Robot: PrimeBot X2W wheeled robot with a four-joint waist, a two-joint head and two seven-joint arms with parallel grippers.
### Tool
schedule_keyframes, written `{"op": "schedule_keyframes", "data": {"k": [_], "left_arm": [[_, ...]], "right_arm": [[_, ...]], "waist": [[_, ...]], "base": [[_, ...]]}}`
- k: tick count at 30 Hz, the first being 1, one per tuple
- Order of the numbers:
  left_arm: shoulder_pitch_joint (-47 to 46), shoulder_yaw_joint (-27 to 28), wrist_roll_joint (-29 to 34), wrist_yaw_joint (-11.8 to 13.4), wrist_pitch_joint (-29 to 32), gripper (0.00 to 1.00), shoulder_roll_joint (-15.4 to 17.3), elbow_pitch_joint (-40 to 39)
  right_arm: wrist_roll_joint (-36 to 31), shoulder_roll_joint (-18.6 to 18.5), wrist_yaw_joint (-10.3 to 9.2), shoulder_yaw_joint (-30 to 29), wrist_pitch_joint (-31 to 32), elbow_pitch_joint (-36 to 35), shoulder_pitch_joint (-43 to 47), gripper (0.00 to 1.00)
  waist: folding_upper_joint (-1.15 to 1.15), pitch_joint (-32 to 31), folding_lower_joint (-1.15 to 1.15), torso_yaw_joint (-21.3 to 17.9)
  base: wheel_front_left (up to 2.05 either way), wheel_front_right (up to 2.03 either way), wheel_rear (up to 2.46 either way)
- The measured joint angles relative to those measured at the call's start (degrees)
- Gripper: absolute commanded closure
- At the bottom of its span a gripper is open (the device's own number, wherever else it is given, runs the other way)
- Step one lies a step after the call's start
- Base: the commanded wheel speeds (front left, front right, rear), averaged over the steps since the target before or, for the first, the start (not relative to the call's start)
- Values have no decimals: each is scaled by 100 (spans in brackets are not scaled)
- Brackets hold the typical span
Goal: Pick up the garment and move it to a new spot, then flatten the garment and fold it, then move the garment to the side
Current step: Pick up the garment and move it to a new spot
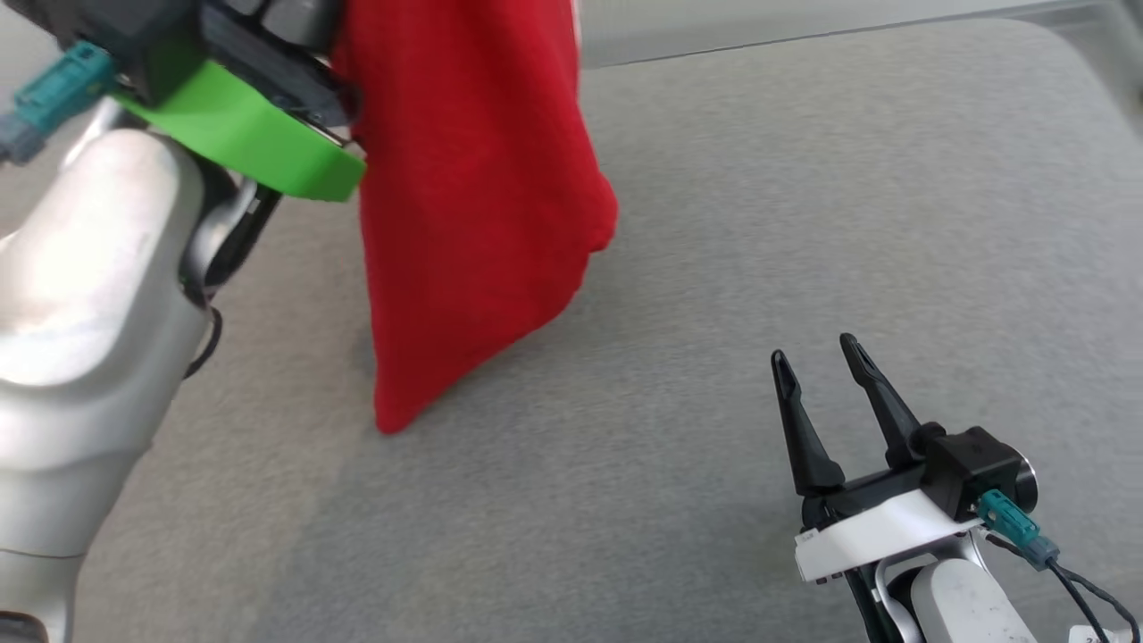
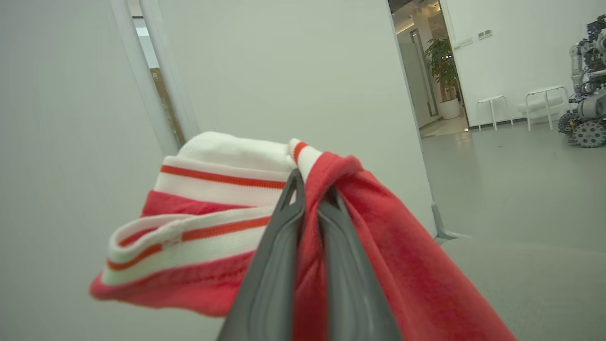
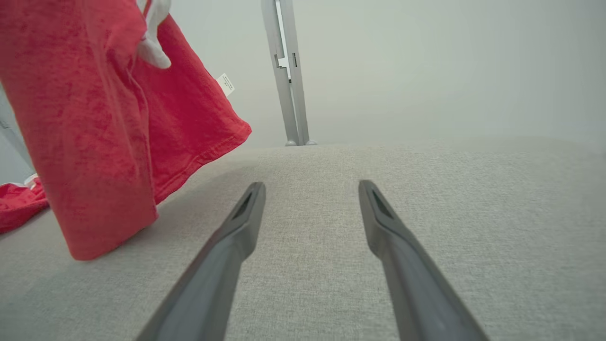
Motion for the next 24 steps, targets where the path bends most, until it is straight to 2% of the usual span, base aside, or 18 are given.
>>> {"op": "schedule_keyframes", "data": {"k": [5,10,17,19,20,21,22,24], "left_arm": [[80,-379,9,0,-1,100,-190,107],[747,-823,-22,0,-8,100,-280,398],[1973,-940,175,0,-8,100,-546,918],[2275,-791,183,0,-8,100,-682,953],[2365,-703,187,0,-8,92,-739,950],[2453,-589,220,0,-8,26,-813,945],[2548,-465,255,0,-8,0,-880,894],[2682,-267,425,0,-8,0,-970,757]], "right_arm": [[152,0,0,-87,0,-42,2,0],[265,1,0,-101,0,-123,-1,0],[346,2,0,-2,0,-175,-71,0],[343,3,0,29,0,-181,-76,0],[323,3,0,38,0,-188,-75,0],[269,3,0,31,0,-203,-75,0],[220,8,0,-10,0,-210,-74,0],[156,5,0,-98,0,-225,-61,0]], "waist": [[0,-69,0,-612],[0,-50,0,-1104],[0,203,0,-1411],[0,282,0,-1450],[0,306,0,-1457],[0,319,0,-1450],[0,322,0,-1433],[0,314,0,-1388]], "base": [[0,0,0],[0,0,0],[0,0,0],[0,0,0],[0,0,0],[0,0,0],[0,0,0],[0,0,0]]}}
